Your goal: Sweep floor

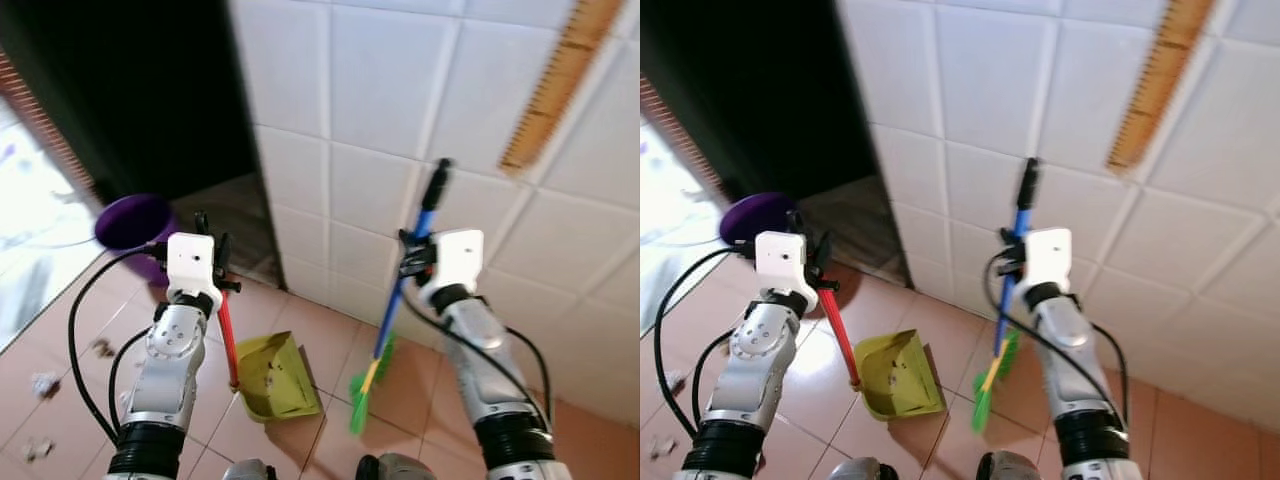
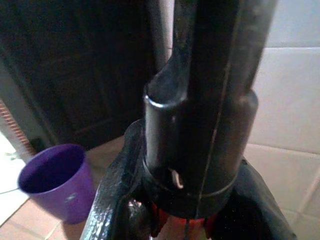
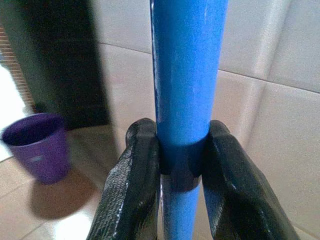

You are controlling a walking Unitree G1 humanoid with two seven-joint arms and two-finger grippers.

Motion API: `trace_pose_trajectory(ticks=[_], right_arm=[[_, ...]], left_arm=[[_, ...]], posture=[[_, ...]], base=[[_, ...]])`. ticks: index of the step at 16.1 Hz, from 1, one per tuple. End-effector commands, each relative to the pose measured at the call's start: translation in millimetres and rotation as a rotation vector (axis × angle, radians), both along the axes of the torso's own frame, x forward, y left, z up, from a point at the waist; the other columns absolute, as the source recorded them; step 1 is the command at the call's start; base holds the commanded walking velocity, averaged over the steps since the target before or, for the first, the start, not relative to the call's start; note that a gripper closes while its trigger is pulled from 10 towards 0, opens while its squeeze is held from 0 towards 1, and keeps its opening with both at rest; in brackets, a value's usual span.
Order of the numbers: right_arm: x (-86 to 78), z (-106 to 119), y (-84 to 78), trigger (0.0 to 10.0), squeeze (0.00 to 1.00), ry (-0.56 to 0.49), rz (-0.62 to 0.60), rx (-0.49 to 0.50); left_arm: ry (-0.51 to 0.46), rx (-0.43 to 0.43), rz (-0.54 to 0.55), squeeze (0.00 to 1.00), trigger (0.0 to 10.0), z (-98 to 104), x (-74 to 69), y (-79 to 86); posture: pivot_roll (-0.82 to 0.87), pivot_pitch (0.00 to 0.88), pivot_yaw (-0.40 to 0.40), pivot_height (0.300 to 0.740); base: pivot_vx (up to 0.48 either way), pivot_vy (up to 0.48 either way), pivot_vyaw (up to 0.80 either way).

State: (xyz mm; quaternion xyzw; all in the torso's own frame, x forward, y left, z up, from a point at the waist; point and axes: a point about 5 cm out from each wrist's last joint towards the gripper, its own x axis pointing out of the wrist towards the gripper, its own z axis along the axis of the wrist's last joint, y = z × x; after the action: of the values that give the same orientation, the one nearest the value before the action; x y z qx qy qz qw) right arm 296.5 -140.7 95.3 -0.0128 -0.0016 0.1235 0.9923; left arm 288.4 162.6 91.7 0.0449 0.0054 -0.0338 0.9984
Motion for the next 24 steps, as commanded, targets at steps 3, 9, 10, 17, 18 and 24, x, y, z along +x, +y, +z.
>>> trace_pose_trajectory(ticks=[3,9,10,17,18,24], right_arm=[[-2.0,14.9,14.0,10.0,0.0,-0.048,0.109,0.037],[-18.5,14.1,28.5,10.0,0.0,-0.089,0.348,-0.097],[-19.2,14.5,28.9,10.0,0.0,-0.097,0.358,-0.095],[-26.1,19.3,34.4,10.0,0.0,-0.134,0.448,-0.131],[-26.2,20.9,35.5,10.0,0.0,-0.14,0.462,-0.13],[-28.9,24.8,50.5,10.0,0.0,-0.17,0.522,-0.123]], left_arm=[[-0.045,0.02,0.036,0.0,10.0,10.9,-1.3,6.8],[-0.021,0.053,0.014,0.0,10.0,11.9,-12.6,12.2],[-0.022,0.064,0.017,0.0,10.0,12.0,-13.1,12.9],[0.01,0.024,0.045,0.0,10.0,9.5,-17.2,9.9],[0.012,0.014,0.044,0.0,10.0,9.3,-17.2,9.9],[0.005,0.002,0.074,0.0,10.0,11.7,-15.1,10.0]], posture=[[-0.11,0.0,0.053,0.74],[-0.1,0.0,0.06,0.74],[-0.1,0.0,0.06,0.74],[-0.1,0.0,0.049,0.74],[-0.1,0.0,0.049,0.74],[-0.11,0.0,0.051,0.74]], base=[[0.0,0.0,0.8],[0.0,0.0,0.26],[0.0,0.0,0.0],[0.0,0.0,0.5],[0.0,0.0,0.76],[0.0,0.0,0.76]])
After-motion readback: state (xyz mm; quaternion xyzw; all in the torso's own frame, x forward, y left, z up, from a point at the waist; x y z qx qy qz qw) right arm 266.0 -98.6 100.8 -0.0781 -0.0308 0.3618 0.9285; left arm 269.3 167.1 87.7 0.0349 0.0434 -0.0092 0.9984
